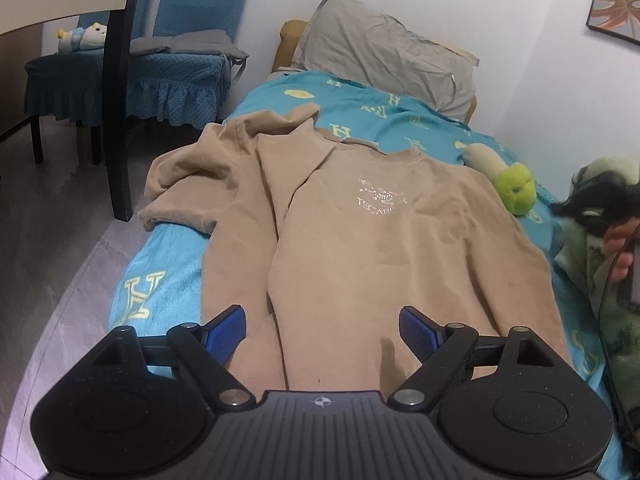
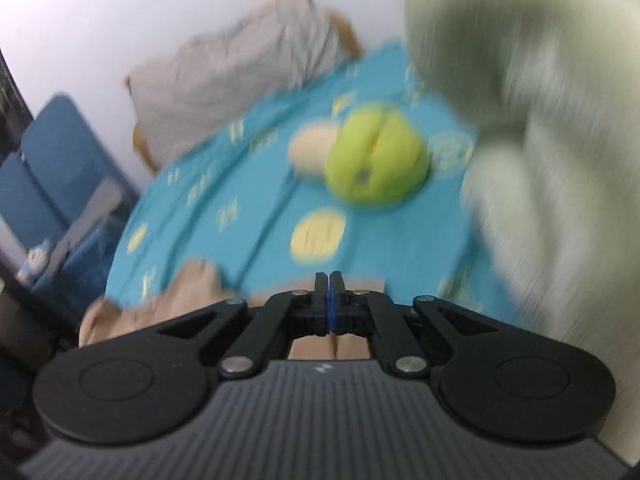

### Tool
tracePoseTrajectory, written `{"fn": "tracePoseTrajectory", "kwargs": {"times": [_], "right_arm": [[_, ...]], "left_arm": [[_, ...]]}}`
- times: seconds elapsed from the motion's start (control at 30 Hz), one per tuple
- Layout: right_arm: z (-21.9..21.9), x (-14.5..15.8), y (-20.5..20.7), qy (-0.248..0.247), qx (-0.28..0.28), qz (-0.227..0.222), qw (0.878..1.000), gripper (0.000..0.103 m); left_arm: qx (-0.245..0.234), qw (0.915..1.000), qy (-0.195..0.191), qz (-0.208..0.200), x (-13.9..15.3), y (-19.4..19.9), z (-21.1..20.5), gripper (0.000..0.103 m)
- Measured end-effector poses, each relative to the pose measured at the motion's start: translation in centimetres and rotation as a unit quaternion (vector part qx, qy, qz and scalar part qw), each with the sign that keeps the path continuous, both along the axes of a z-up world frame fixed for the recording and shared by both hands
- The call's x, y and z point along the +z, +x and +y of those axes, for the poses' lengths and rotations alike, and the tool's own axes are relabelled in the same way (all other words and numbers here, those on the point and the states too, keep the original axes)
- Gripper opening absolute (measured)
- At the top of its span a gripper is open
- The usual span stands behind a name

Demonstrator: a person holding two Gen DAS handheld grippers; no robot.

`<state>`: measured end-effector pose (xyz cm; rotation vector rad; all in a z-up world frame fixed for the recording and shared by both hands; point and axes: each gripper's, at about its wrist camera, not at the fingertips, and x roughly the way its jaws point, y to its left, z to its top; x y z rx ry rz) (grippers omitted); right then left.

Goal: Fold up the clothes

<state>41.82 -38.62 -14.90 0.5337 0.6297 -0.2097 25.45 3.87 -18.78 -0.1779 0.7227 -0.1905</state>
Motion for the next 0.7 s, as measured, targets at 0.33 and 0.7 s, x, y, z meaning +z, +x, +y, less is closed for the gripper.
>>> {"fn": "tracePoseTrajectory", "kwargs": {"times": [0.33, 0.7], "right_arm": [[0.6, -4.2, 1.5, -0.01, -0.007, 0.047, 0.999, 0.065], [1.2, -4.6, 3.3, -0.056, 0.046, 0.027, 0.997, 0.006]], "left_arm": [[0.0, 1.0, 0.0, -0.001, -0.2, -0.2, -0.1, 0.086], [0.003, 0.9996, -0.028, -0.006, -0.6, -0.4, 0.6, 0.086]]}}
